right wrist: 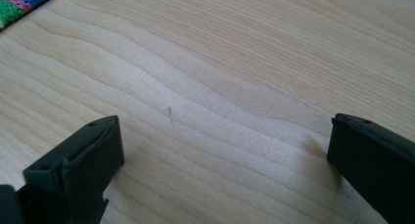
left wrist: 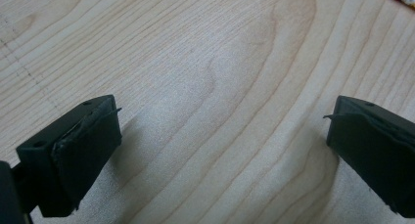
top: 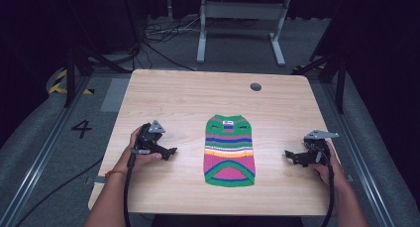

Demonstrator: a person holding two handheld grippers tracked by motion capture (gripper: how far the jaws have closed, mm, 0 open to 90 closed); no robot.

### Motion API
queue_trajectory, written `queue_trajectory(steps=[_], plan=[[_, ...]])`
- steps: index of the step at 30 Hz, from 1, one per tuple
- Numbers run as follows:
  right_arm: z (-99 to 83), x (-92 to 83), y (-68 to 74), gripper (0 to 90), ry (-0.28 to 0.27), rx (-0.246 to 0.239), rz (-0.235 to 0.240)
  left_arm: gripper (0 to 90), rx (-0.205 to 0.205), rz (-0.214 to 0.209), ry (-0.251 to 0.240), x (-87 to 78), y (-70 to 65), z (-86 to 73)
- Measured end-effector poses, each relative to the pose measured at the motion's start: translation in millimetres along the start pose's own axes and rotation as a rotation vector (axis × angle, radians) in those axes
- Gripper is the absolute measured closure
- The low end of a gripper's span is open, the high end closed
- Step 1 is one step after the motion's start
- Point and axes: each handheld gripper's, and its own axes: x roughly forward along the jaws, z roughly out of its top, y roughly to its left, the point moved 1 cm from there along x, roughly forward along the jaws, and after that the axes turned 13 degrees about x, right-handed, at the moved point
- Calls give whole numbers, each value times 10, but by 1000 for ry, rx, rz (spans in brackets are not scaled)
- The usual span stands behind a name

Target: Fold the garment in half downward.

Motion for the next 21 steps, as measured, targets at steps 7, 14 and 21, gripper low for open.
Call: queue_trajectory(steps=[7, 14, 21], plan=[[0, 1, -1, 4, 0, -1, 1, 1, -4, 8, 4, 4, -1, 7], [5, 4, -6, 4, 2, -7, 7, 3, -19, 17, 2, 1, -17, 4], [7, 3, -13, 4, 5, -20, 18, 5, -8, 11, 10, -6, -4, 7]])
